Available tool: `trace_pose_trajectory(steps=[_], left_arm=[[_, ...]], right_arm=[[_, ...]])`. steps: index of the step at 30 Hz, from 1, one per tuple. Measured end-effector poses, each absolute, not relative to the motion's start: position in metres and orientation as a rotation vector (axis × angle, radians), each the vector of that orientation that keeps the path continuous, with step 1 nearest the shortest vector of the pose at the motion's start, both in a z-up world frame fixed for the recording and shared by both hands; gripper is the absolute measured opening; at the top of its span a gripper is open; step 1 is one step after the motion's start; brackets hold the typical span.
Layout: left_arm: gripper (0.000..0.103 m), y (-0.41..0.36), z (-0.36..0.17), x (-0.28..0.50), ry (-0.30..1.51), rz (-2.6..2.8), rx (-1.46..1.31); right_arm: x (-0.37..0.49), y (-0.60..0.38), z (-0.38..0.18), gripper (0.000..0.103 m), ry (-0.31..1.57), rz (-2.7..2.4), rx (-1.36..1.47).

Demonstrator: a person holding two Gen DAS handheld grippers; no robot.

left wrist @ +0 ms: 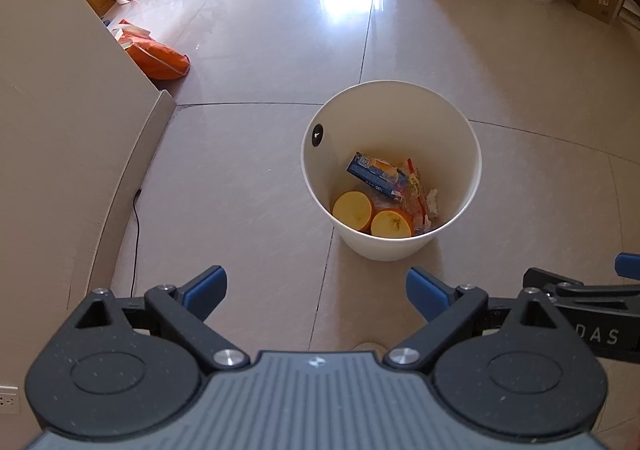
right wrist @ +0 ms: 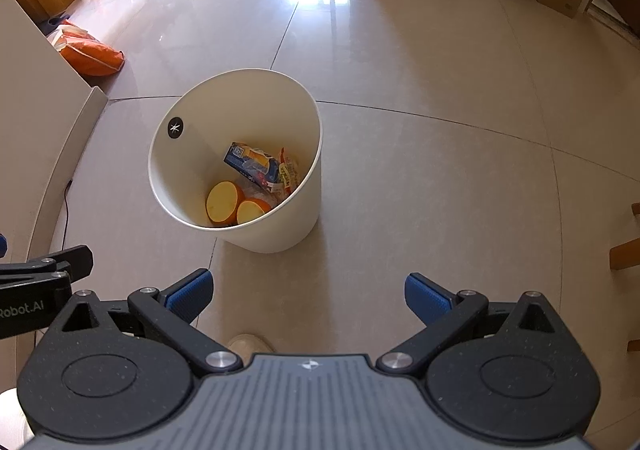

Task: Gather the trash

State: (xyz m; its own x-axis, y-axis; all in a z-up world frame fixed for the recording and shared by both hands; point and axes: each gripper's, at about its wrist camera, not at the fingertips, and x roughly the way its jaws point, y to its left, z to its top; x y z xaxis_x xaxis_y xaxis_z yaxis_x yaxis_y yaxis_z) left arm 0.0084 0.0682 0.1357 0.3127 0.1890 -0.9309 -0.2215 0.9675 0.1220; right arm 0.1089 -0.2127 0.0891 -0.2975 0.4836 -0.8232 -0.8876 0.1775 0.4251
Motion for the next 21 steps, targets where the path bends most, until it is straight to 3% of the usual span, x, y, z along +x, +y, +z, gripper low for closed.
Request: trace_pose_trajectory(steps=[21], left_arm=[[0.096, 0.0673, 0.1375, 0.0093, 1.219, 0.267, -0.026]], right_arm=[[0.1111, -0.2164, 0.0991, 0.103, 1.219, 1.467, -0.442]])
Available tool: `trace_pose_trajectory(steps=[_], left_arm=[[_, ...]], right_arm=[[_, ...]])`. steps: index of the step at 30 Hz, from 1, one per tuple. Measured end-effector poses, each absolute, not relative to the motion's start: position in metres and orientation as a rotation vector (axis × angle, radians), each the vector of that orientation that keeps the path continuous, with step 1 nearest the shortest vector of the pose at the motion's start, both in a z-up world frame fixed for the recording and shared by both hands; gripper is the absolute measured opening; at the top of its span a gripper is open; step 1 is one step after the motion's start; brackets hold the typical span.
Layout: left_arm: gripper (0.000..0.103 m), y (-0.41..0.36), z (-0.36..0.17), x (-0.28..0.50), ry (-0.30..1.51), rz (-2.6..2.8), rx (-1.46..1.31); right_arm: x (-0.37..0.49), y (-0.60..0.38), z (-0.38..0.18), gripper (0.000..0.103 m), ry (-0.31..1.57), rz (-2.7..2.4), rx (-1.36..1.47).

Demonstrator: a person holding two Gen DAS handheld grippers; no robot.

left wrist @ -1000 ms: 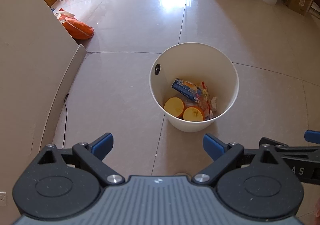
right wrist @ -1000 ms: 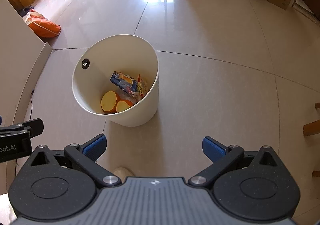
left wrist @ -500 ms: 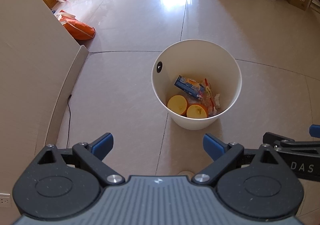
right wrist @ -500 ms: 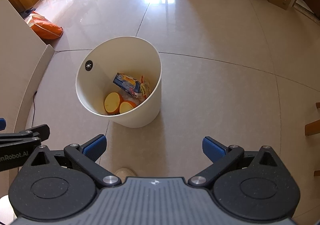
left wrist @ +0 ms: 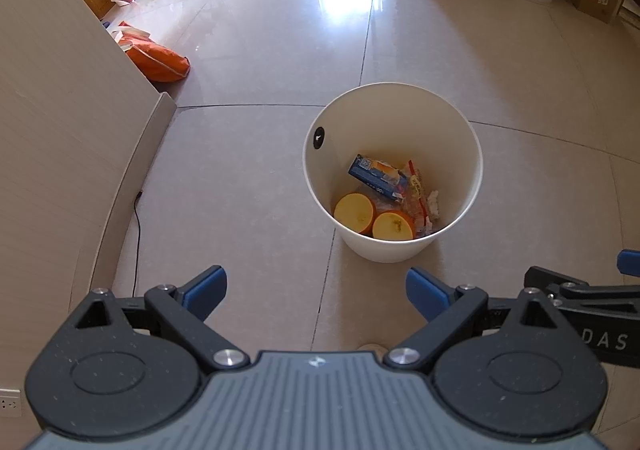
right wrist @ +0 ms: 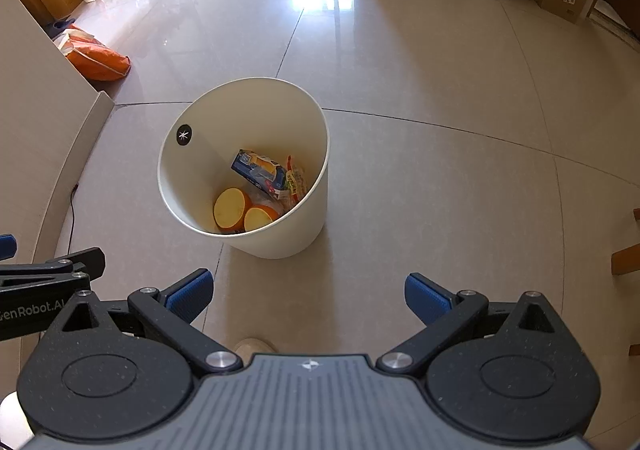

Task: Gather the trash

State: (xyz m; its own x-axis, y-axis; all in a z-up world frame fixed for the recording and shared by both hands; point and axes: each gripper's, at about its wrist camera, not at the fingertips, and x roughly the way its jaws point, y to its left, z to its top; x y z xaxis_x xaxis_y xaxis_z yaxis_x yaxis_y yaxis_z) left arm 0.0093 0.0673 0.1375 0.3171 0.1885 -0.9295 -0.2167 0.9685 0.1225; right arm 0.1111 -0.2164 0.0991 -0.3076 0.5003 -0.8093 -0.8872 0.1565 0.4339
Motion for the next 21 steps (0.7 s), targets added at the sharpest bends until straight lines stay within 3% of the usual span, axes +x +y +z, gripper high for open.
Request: trace_pose_trajectory(steps=[21], left_arm=[[0.096, 0.0696, 0.1417, 0.0095, 1.216, 0.269, -0.019]], right_arm=[[0.1093, -0.2131, 0.0997, 0.103, 1.228, 1.461, -0.421]])
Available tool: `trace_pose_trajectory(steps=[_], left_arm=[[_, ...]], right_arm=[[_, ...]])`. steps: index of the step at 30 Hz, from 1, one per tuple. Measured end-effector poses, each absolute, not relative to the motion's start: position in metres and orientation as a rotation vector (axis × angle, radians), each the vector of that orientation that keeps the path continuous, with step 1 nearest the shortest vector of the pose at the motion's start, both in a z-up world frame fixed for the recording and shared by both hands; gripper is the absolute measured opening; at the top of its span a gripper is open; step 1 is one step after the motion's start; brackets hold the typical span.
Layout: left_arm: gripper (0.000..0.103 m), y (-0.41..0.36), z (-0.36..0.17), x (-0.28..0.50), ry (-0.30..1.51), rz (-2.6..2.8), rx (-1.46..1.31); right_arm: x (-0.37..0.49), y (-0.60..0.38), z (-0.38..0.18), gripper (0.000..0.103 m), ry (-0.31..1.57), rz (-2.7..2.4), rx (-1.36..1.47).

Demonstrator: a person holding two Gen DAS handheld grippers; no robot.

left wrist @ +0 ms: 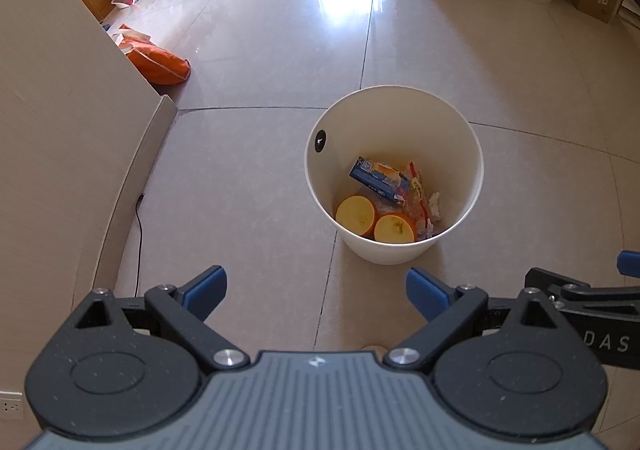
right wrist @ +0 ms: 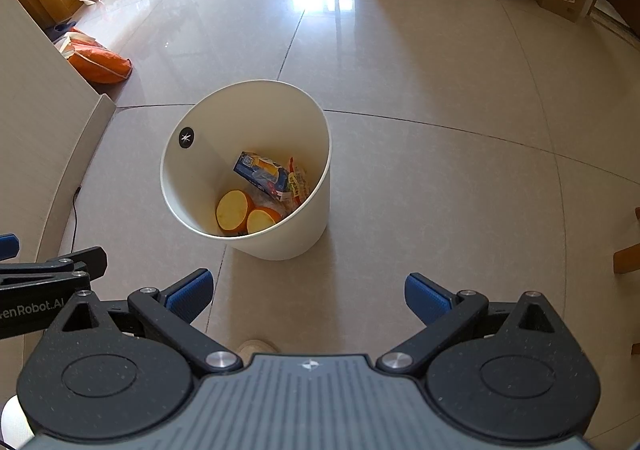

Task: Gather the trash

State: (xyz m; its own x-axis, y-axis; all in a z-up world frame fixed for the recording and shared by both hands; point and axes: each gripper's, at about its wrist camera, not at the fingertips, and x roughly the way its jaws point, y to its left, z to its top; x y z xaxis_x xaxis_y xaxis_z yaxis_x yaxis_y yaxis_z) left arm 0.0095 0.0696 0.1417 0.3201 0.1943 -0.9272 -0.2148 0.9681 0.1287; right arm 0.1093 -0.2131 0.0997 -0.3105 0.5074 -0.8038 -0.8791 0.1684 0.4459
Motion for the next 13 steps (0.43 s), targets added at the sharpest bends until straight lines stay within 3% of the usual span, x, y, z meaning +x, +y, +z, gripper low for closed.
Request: trace_pose_trajectory(steps=[13], left_arm=[[0.096, 0.0673, 0.1436, 0.0096, 1.213, 0.261, -0.012]], right_arm=[[0.1107, -0.2136, 0.0986, 0.103, 1.234, 1.456, -0.407]])
